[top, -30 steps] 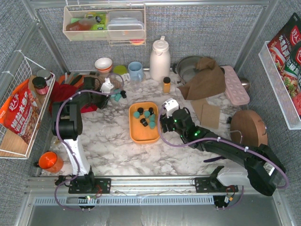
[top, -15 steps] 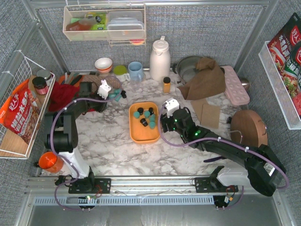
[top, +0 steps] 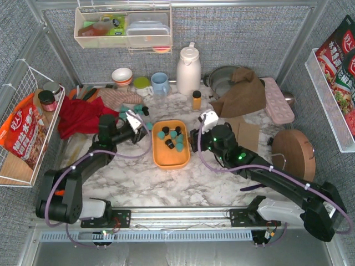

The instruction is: Mix the coffee capsules in the storage basket

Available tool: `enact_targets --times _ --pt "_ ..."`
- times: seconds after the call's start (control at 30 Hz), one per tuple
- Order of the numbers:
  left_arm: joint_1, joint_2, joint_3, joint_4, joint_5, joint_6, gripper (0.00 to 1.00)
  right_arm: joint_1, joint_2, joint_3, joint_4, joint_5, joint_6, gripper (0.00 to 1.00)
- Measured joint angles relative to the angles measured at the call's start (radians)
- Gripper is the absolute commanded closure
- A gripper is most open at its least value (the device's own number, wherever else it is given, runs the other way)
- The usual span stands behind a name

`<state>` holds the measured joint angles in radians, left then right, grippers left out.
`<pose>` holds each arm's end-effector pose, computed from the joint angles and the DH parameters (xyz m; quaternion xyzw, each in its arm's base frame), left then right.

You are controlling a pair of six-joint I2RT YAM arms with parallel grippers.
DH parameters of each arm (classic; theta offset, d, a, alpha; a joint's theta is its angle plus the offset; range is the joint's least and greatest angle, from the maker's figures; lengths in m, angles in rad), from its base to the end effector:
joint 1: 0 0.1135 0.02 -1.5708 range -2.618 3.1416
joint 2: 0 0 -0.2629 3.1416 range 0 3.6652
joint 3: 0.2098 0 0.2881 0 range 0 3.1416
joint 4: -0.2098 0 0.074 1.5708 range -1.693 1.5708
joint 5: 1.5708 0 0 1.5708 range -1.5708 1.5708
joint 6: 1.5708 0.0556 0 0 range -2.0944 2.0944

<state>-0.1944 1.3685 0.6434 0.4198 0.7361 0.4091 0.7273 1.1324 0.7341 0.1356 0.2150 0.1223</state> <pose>0.3144 -0.0999 0.1944 0.4268 0.6552 -0.2294 0.5797 0.2434 0.2008 0.2642 -0.1727 0.7727 0.1717 0.5862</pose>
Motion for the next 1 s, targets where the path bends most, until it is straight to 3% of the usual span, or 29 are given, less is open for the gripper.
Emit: enact_targets --times 0.3,1.0 --pt "-0.214 -0.126 -0.08 0.229 0.044 0.0 0.71 0.0 -0.08 0.044 -0.055 -0.103 0.111 0.33" --pt "-0.421 -0.103 -0.158 0.325 -0.059 0.088 0.74 0.036 0.111 0.143 -0.004 -0.249 0.372 0.33"
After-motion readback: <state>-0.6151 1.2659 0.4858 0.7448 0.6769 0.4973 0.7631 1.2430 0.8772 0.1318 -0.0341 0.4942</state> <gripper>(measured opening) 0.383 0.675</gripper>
